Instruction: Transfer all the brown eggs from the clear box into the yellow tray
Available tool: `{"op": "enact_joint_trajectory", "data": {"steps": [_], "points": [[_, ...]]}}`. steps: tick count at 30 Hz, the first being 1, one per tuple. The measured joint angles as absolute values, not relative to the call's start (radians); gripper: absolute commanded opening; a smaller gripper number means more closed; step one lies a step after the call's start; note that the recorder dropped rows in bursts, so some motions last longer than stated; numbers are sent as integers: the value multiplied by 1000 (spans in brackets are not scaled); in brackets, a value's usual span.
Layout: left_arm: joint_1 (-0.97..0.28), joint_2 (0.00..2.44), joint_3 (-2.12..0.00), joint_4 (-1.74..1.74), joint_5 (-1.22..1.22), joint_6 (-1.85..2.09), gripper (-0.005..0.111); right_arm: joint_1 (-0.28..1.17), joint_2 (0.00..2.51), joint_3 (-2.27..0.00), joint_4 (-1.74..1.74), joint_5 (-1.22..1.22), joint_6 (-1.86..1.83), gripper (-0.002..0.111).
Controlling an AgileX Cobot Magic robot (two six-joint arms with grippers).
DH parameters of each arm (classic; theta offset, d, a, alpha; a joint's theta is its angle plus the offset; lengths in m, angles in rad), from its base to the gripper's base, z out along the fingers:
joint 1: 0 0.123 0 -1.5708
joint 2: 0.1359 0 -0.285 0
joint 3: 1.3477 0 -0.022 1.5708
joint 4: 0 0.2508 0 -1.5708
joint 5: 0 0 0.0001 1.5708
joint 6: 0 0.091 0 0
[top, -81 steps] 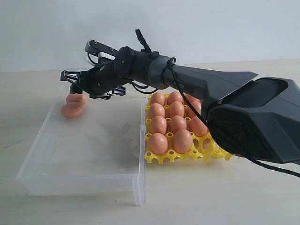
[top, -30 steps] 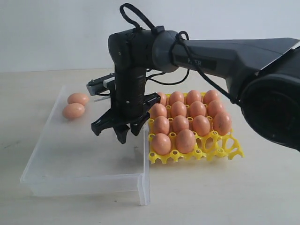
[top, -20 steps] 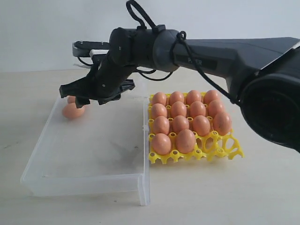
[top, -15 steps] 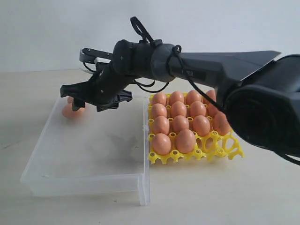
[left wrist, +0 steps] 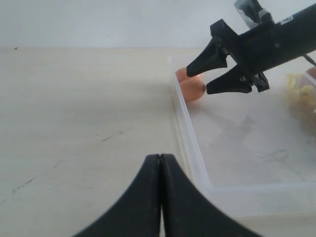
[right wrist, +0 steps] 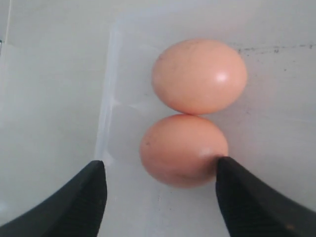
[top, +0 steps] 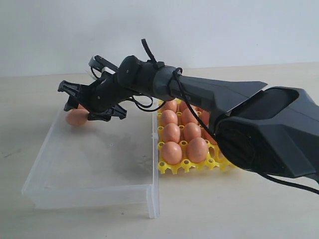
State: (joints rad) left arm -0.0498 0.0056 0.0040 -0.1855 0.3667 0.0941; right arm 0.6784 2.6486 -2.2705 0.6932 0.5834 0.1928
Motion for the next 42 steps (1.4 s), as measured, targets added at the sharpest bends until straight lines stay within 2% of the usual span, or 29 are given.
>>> {"op": "enact_joint_trajectory", "data": {"steps": [15, 17, 19, 20, 21, 22, 23, 42], "points": [[-50, 6, 4, -185, 367, 94, 0, 675, 2724, -2330, 745, 555, 283, 62], [-50, 6, 4, -185, 367, 94, 0, 675, 2724, -2330, 745, 552, 285, 58], [-50, 6, 4, -185, 367, 94, 0, 675, 2725, -2330, 743, 552, 285, 42], [-50, 6, 4, -185, 367, 94, 0, 675, 2728, -2330, 740, 551, 285, 24], [-50, 6, 4, -185, 367, 94, 0, 675, 2730, -2330, 743, 548, 283, 13], [-50, 6, 4, -185, 367, 94, 0, 675, 2730, -2330, 743, 547, 277, 3], [-50, 6, 4, -185, 367, 94, 0, 675, 2730, -2330, 743, 547, 267, 0], [-50, 6, 4, -185, 367, 94, 0, 675, 2594, -2330, 585, 551, 169, 0]]}}
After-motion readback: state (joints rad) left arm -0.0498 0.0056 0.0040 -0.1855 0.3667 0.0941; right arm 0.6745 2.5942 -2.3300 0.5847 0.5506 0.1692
